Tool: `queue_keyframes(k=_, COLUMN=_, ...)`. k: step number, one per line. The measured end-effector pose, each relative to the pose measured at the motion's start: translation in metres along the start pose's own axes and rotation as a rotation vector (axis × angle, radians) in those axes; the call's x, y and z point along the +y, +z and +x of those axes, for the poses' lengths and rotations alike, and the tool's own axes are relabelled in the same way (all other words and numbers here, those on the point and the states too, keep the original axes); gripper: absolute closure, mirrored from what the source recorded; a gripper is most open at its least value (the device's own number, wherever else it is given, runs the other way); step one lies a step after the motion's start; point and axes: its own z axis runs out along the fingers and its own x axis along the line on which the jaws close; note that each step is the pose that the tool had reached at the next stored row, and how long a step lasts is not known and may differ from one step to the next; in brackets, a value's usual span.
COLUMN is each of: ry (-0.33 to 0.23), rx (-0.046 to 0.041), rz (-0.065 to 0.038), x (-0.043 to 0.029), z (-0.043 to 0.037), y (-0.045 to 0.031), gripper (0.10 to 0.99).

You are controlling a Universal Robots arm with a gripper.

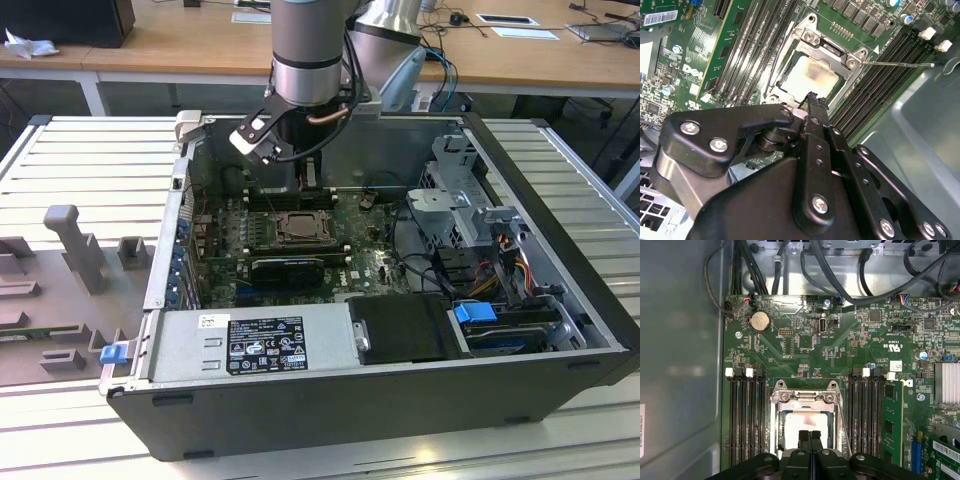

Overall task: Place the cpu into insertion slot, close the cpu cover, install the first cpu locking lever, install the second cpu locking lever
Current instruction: 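Install the first cpu locking lever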

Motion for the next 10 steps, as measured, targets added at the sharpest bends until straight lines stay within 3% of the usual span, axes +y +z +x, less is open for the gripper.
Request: queue_keyframes(k=10, ry=0.0, rx=0.0004, rz=0.0, x=0.0003, z=0.0001, y=-0.0075, gripper=0.98)
